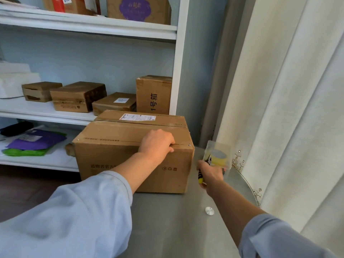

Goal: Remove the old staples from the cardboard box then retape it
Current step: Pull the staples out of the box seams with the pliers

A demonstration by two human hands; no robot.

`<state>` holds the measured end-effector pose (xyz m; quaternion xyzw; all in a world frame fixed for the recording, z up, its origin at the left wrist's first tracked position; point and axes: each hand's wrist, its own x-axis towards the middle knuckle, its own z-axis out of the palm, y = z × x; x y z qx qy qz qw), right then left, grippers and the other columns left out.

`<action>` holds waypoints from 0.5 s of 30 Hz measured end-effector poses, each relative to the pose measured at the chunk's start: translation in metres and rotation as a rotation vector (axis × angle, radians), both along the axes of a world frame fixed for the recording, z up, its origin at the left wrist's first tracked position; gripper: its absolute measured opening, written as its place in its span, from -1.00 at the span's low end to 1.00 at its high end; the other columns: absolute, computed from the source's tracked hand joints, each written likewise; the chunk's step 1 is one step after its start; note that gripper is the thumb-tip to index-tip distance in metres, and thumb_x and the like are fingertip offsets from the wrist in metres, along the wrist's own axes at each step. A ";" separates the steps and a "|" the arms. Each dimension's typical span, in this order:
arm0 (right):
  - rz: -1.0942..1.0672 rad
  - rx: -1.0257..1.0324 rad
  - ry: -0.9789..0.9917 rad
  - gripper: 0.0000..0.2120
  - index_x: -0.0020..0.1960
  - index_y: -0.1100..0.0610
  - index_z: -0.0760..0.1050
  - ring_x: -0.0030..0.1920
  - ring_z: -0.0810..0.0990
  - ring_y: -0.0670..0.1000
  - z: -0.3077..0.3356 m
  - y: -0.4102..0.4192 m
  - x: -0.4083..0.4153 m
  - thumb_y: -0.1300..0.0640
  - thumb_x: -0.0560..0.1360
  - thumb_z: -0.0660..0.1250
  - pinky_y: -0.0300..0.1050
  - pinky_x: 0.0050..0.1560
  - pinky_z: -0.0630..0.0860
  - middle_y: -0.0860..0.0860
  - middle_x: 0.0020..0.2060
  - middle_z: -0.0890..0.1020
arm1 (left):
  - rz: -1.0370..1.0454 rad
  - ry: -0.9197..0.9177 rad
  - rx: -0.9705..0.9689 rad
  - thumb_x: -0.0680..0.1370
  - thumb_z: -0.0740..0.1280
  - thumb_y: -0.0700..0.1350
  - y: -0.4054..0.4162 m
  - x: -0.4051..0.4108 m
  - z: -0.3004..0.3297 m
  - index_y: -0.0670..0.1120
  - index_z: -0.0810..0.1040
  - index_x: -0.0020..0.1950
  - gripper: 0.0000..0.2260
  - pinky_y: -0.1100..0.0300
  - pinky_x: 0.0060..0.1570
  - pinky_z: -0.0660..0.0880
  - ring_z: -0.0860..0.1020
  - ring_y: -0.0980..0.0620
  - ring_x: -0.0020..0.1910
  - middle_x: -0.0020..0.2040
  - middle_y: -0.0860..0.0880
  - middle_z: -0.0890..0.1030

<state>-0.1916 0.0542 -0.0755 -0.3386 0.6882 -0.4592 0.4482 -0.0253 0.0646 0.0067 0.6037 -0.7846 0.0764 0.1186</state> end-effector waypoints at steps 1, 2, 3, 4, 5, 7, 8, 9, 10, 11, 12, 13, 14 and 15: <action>-0.015 -0.033 -0.047 -0.83 -0.11 0.20 0.45 -0.22 0.53 0.08 0.012 0.001 0.001 0.09 0.43 0.29 -0.09 -0.24 0.52 0.12 -0.18 0.52 | 0.001 0.004 0.003 0.56 0.29 0.01 0.002 -0.001 0.000 -0.02 0.59 0.19 -0.75 0.04 0.14 0.50 0.56 -0.05 0.12 0.11 -0.02 0.63; -0.009 -0.063 -0.072 -0.80 -0.07 0.19 0.46 -0.18 0.56 0.07 0.023 0.003 0.003 0.04 0.47 0.26 -0.07 -0.22 0.55 0.11 -0.14 0.53 | 0.001 0.010 0.003 0.56 0.30 0.01 0.005 -0.002 0.001 -0.02 0.60 0.19 -0.75 0.04 0.14 0.50 0.56 -0.05 0.12 0.10 -0.02 0.63; 0.018 -0.098 -0.068 -0.79 -0.08 0.17 0.47 -0.17 0.56 0.06 0.033 0.005 0.006 0.01 0.50 0.24 -0.06 -0.21 0.56 0.11 -0.14 0.54 | -0.001 0.013 0.002 0.56 0.30 0.01 0.008 -0.002 0.001 -0.02 0.60 0.19 -0.75 0.04 0.14 0.51 0.57 -0.05 0.12 0.10 -0.02 0.63; 0.054 -0.134 -0.026 -0.79 -0.11 0.15 0.46 -0.18 0.54 0.05 0.041 0.007 0.008 0.00 0.51 0.23 -0.06 -0.21 0.53 0.10 -0.15 0.55 | -0.001 0.014 0.003 0.56 0.30 0.00 0.011 -0.003 0.001 -0.02 0.59 0.20 -0.75 0.05 0.13 0.51 0.57 -0.05 0.11 0.09 -0.02 0.63; 0.091 -0.181 0.044 -0.79 -0.13 0.13 0.46 -0.19 0.51 0.04 0.047 0.008 0.010 -0.01 0.51 0.23 -0.07 -0.22 0.48 0.09 -0.17 0.55 | 0.000 0.012 0.005 0.56 0.30 0.00 0.014 -0.003 0.001 -0.02 0.59 0.20 -0.75 0.06 0.12 0.51 0.57 -0.05 0.10 0.09 -0.03 0.63; 0.171 -0.285 0.212 -0.76 -0.08 0.14 0.49 -0.22 0.47 0.00 0.056 0.012 0.014 -0.03 0.53 0.21 -0.10 -0.22 0.41 0.04 -0.21 0.54 | 0.003 0.001 0.003 0.57 0.30 -0.01 0.021 -0.002 0.001 -0.02 0.60 0.19 -0.76 0.08 0.08 0.51 0.57 -0.07 0.09 0.07 -0.03 0.63; 0.210 -0.322 0.289 -0.75 -0.04 0.14 0.50 -0.21 0.49 0.00 0.057 0.014 0.015 -0.04 0.54 0.21 -0.10 -0.20 0.44 0.01 -0.23 0.53 | 0.005 -0.002 0.000 0.57 0.29 -0.01 0.024 -0.001 0.002 -0.02 0.60 0.18 -0.77 0.07 0.07 0.51 0.57 -0.08 0.08 0.07 -0.04 0.64; 0.245 -0.342 0.359 -0.75 -0.03 0.13 0.50 -0.18 0.51 0.02 0.057 0.015 0.017 -0.05 0.53 0.21 -0.06 -0.16 0.48 -0.01 -0.25 0.53 | 0.008 -0.004 -0.004 0.57 0.30 -0.01 0.027 0.001 0.003 -0.02 0.60 0.17 -0.77 0.07 0.06 0.51 0.57 -0.09 0.08 0.07 -0.04 0.63; 0.278 -0.344 0.415 -0.76 -0.03 0.12 0.49 -0.15 0.53 0.04 0.056 0.016 0.017 -0.05 0.53 0.22 -0.02 -0.11 0.51 -0.02 -0.24 0.53 | 0.009 -0.007 -0.010 0.56 0.30 -0.01 0.030 0.001 0.004 -0.01 0.60 0.17 -0.77 0.06 0.06 0.51 0.56 -0.09 0.09 0.07 -0.04 0.63; 0.305 -0.341 0.462 -0.78 -0.02 0.10 0.48 -0.11 0.55 0.05 0.055 0.018 0.018 -0.05 0.53 0.23 0.01 -0.06 0.54 -0.02 -0.22 0.54 | 0.007 -0.008 -0.018 0.56 0.30 0.00 0.032 0.002 0.004 -0.01 0.60 0.17 -0.77 0.06 0.07 0.51 0.56 -0.09 0.09 0.08 -0.04 0.63; 0.325 -0.338 0.494 -0.80 0.01 0.09 0.45 -0.08 0.56 0.06 0.053 0.020 0.019 -0.04 0.53 0.23 0.03 -0.02 0.56 -0.01 -0.19 0.55 | 0.002 -0.007 -0.028 0.56 0.31 0.01 0.033 0.002 0.004 0.00 0.60 0.17 -0.77 0.06 0.06 0.51 0.56 -0.07 0.09 0.08 -0.03 0.62; 0.335 -0.339 0.511 -0.80 0.05 0.08 0.44 -0.06 0.56 0.06 0.052 0.021 0.020 -0.03 0.54 0.23 0.05 0.02 0.58 -0.01 -0.15 0.55 | -0.007 0.000 -0.036 0.55 0.31 0.03 0.033 0.002 0.003 0.00 0.58 0.19 -0.75 0.08 0.06 0.50 0.55 -0.05 0.10 0.10 -0.01 0.61; 0.338 -0.339 0.524 -0.78 0.10 0.09 0.43 -0.04 0.56 0.07 0.051 0.020 0.021 -0.02 0.54 0.23 0.07 0.05 0.58 0.00 -0.12 0.55 | -0.019 0.019 -0.033 0.53 0.33 0.05 0.032 0.002 0.001 0.01 0.56 0.21 -0.72 0.09 0.08 0.49 0.52 -0.03 0.12 0.13 0.00 0.57; 0.337 -0.339 0.533 -0.74 0.15 0.10 0.43 -0.01 0.56 0.08 0.051 0.019 0.020 -0.01 0.55 0.23 0.10 0.08 0.57 0.01 -0.08 0.55 | -0.029 0.054 -0.009 0.52 0.34 0.06 0.030 0.001 -0.003 0.03 0.51 0.27 -0.66 0.09 0.14 0.46 0.49 -0.02 0.17 0.20 0.01 0.51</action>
